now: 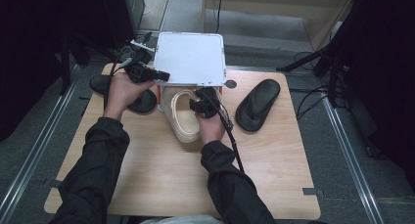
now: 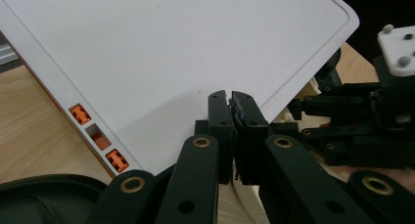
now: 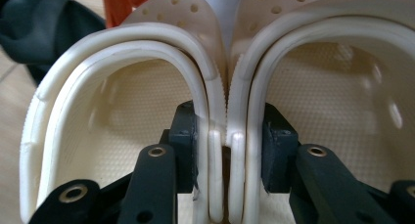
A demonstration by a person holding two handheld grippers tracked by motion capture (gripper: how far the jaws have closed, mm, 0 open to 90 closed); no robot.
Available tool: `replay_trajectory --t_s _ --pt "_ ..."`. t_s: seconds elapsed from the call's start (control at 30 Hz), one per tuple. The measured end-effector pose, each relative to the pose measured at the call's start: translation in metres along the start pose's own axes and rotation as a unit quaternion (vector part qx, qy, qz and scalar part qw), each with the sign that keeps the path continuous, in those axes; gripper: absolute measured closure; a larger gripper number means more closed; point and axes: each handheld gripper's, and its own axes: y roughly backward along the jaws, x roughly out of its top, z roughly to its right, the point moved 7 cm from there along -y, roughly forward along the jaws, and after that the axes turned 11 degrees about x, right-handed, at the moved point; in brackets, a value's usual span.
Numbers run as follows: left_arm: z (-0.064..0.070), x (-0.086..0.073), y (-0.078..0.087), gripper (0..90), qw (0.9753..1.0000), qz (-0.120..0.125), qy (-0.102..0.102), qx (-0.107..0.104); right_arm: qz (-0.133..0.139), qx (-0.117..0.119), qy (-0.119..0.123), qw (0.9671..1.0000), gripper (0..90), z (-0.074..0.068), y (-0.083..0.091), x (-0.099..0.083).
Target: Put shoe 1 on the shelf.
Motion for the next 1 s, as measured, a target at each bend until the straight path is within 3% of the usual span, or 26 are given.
replay_trajectory --t_s 0.1,0.23,0.4,0.53,0.77,1.0 --pt "-0.001 0.000 0.000 88.0 1.0000 0.001 0.002 0.000 0.000 0.001 -0.021 0.9998 65.5 0.001 -0.009 -0.002" --pt "0.000 0.000 0.000 88.0 1.0000 0.001 -0.001 0.000 0.014 -0.012 -0.024 0.9995 64.5 0.001 -0.016 -0.002" --pt "0.000 0.000 0.000 88.0 1.0000 0.001 0.002 -0.001 0.013 0.001 -0.032 0.9994 59.1 -0.002 -0.016 -0.003" --pt "0.000 0.000 0.000 88.0 1.0000 0.001 0.002 -0.001 0.037 0.022 -0.042 0.9982 55.8 -0.003 -0.006 0.000" --pt "0.000 0.000 0.000 88.0 1.0000 0.001 0.003 0.000 0.019 0.033 -0.023 0.9990 55.9 -0.008 0.012 -0.007" --pt "0.000 -0.001 0.000 88.0 1.0000 0.002 0.004 0.000 0.014 0.071 0.019 0.9972 62.9 -0.024 0.038 -0.012"
